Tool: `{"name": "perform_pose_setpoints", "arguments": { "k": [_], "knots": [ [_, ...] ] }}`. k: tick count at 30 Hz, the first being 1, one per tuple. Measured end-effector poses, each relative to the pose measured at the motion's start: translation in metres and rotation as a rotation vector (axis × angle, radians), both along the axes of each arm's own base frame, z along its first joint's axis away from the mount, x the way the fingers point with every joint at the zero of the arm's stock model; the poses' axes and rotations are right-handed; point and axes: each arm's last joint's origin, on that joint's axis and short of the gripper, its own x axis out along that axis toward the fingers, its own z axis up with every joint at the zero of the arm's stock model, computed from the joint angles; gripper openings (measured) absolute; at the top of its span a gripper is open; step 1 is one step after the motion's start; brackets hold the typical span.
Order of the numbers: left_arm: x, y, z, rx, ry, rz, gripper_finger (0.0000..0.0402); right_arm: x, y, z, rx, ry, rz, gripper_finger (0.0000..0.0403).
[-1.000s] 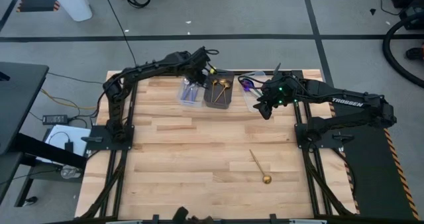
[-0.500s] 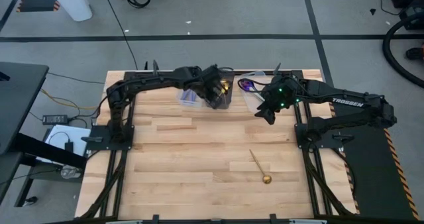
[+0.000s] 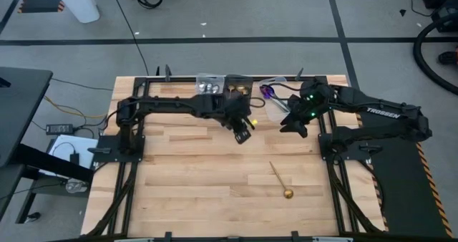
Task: Sort silverware by color (type)
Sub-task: Put the gold spoon into the black transparent bin
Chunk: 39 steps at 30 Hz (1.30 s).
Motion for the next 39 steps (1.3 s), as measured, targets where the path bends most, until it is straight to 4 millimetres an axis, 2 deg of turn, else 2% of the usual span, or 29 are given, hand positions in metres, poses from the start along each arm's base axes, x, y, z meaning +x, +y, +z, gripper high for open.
{"name": "perform_pose_setpoints", "arguments": {
  "k": [4,10,15,18,27,32,39],
  "knots": [
    [0.002,-0.024,0.0,0.008,-0.001,-0.063,0.0109,-0.005,0.002,0.005,-0.017,-0.038,-0.01,0.0207],
    [0.006,-0.06,0.003,0.121,-0.048,-0.283,0.0109,-0.005,0.005,0.004,0.003,-0.019,0.0,0.0207],
    [0.007,-0.088,0.005,0.068,-0.084,-0.281,0.0109,0.0,0.014,0.0,0.121,0.049,-0.026,0.0207],
    [0.004,-0.11,0.005,0.045,-0.085,-0.304,0.0109,0.001,0.026,-0.005,0.172,0.141,-0.039,0.0207],
    [-0.016,-0.191,0.004,0.004,-0.075,-0.396,0.0109,0.008,0.069,-0.014,0.148,0.274,-0.118,0.0207],
    [-0.026,-0.216,0.004,0.044,-0.076,-0.346,0.0109,0.014,0.091,-0.024,0.117,0.338,-0.187,0.0207],
    [-0.04,-0.243,0.003,-0.005,-0.06,-0.341,0.0109,0.027,0.117,-0.04,0.122,0.413,-0.213,0.0207]
  ]
}}
